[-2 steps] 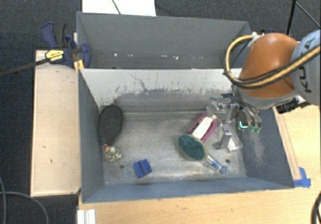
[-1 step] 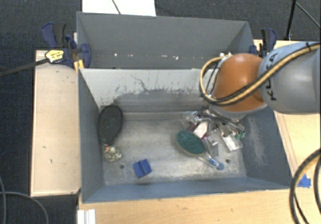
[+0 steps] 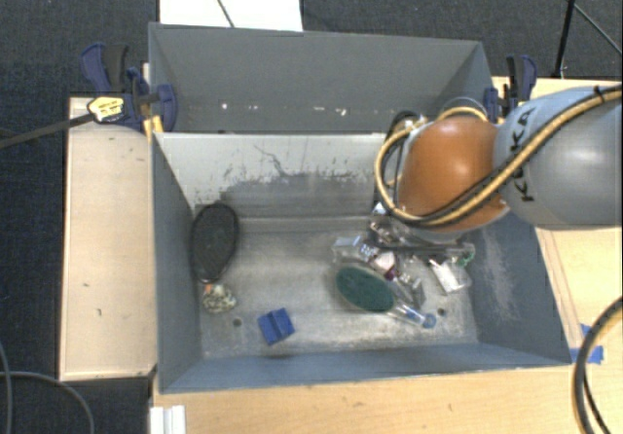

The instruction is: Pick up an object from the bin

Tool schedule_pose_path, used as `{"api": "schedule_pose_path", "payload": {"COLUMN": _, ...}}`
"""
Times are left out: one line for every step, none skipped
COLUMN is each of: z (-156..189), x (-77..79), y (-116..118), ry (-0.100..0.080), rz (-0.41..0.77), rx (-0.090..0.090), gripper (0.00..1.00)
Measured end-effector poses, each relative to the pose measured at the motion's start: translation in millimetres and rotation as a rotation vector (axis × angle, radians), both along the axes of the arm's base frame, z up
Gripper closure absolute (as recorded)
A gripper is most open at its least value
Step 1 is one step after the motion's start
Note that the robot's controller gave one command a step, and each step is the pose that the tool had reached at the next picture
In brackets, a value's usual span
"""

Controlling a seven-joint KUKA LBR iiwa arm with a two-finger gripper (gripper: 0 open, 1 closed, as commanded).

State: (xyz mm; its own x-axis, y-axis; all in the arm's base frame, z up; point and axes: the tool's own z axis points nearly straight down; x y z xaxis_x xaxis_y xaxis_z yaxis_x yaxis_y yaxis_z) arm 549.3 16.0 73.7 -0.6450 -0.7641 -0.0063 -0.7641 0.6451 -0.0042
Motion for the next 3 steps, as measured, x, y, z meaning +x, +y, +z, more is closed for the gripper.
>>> {"api": "schedule_pose_path", "payload": {"z": 0.0, "x": -25.6, "y": 1.2, "ry": -0.003, "rz": 0.099, "rx": 0.000, "gripper": 0.00}}
{"api": "schedule_pose_path", "payload": {"z": -0.3, "x": -70.0, "y": 13.6, "ry": -0.008, "rz": 0.119, "rx": 0.000, "gripper": 0.00}}
{"api": "schedule_pose_path", "payload": {"z": -1.0, "x": -67.4, "y": 30.4, "ry": -0.002, "rz": 0.639, "rx": -0.007, "gripper": 0.00}}
